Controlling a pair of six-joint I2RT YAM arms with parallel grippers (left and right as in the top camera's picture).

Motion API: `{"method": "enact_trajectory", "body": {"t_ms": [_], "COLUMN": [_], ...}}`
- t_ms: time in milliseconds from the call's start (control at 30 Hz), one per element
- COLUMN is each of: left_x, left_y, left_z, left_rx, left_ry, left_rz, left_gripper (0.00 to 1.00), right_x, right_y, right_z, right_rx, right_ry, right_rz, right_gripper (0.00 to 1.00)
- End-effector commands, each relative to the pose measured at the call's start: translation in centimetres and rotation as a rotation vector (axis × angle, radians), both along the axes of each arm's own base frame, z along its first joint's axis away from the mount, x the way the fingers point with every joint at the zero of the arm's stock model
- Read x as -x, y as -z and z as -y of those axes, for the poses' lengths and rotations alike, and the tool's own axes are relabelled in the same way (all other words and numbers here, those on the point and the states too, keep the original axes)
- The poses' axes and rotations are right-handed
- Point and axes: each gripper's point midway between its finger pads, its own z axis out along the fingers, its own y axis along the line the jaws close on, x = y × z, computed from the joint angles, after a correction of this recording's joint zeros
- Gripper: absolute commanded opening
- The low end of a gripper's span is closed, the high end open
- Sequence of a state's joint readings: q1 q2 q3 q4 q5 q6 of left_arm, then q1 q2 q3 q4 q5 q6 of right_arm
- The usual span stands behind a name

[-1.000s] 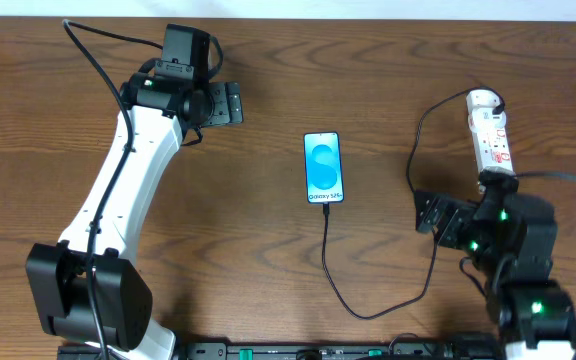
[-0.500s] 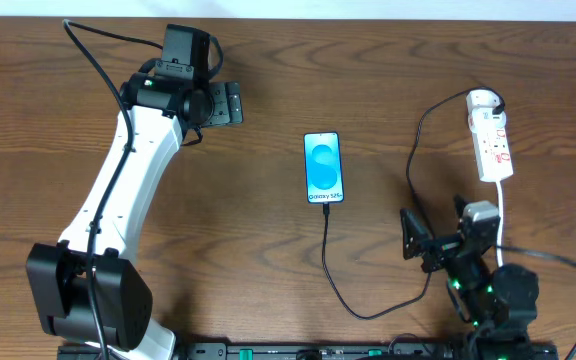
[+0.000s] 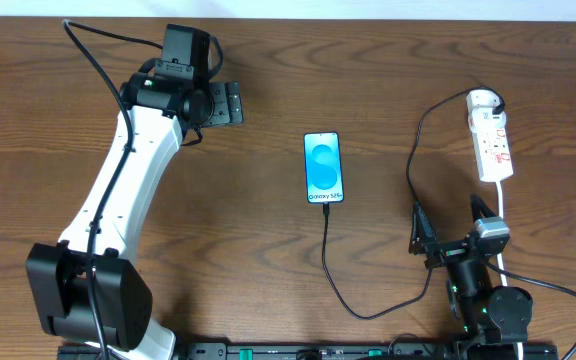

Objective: Plug charger to phone and switch on socket

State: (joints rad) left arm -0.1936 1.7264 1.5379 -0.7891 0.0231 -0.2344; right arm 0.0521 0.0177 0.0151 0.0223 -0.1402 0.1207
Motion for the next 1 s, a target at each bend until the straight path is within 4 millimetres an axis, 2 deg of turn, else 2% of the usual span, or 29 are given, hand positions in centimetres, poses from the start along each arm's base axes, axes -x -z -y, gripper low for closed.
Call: {"method": "enact_trajectory", "body": {"t_ms": [0, 167, 600, 967], "left_x": [0.0, 0.0, 0.0, 0.0], "left_y": [0.3, 0.3, 0.3, 0.3], "left_z": [0.0, 0.0, 0.0, 0.0], "left_rx": [-0.016, -0.016, -0.016, -0.016], "left_ry": [0.010, 0.010, 0.010, 0.010], "left_rz": [-0.006, -0.006, -0.006, -0.006], "left_gripper": [0.94, 0.93, 0.93, 0.93], "right_x": [-0.1, -0.2, -0.2, -0.2], "right_y": [0.5, 2.7, 2.7, 2.6], "right_z": [0.9, 1.9, 2.0, 1.9], "right_rx": [0.009, 0.019, 0.139, 0.144], "right_ry": [0.059, 0.117, 0.115, 0.111], "right_rz": [-0.006, -0.097, -0.083, -0.078], "right_gripper": [0.99, 0.99, 0.99, 0.99]}}
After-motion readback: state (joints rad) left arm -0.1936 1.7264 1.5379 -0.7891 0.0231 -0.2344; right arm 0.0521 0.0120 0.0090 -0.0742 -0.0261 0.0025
